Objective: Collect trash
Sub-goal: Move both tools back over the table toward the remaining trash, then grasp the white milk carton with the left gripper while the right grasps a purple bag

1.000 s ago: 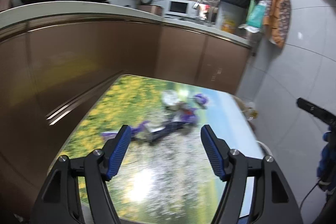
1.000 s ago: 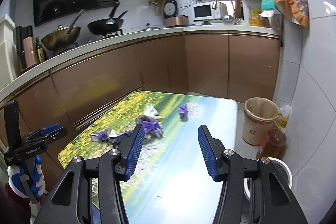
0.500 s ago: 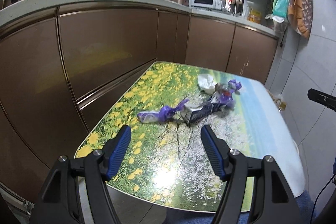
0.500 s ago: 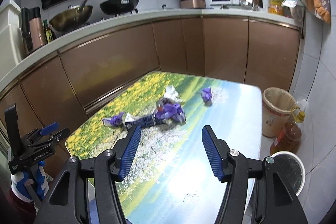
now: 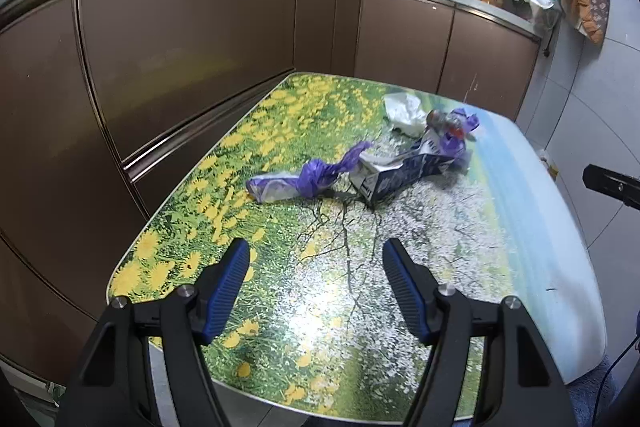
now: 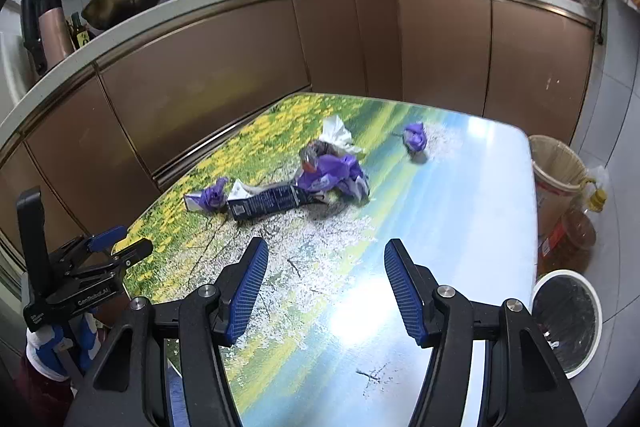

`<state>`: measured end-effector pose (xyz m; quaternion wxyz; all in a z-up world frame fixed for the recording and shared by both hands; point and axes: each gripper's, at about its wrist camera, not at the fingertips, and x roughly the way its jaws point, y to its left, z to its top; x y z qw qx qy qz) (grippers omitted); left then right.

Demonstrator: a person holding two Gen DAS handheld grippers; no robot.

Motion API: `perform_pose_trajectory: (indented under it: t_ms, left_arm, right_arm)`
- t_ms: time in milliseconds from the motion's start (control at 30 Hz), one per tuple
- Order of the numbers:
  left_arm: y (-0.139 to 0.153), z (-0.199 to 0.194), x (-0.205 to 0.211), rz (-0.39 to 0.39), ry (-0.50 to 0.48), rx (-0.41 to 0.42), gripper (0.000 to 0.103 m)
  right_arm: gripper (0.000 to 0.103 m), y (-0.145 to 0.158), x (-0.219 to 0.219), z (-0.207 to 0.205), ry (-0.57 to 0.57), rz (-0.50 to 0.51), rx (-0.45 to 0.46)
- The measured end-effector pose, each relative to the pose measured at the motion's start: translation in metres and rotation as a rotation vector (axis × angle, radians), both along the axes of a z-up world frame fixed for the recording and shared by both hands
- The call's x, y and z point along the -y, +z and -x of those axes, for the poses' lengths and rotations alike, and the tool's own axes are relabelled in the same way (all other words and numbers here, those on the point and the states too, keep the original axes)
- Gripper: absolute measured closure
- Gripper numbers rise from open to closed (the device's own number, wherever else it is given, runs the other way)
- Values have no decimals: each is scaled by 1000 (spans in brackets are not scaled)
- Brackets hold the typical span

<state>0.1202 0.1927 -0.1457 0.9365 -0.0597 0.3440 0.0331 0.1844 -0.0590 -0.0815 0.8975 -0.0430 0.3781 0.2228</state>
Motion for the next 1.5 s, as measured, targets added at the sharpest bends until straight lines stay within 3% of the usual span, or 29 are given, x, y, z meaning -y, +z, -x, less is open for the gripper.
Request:
perform_pose_trajectory:
  t_ms: [367,800,1300,1500]
  left_arm:
    - [-15,-9,3,63,-25,20,36]
    - [-26,-18,26,69,-121,-48,36]
    - [-3,-77,56,-9,-202,-31,36]
    - [0,-118,68,-82,-296,-46,36]
  right_arm:
    - [43,-23,3,-22,5,-16,-52]
    - [43,-36,19,-45,21,-48,-77]
    - [43,-50,32,-91,48,-100,-95]
    - [43,-50,26,-116,72,-106,-92]
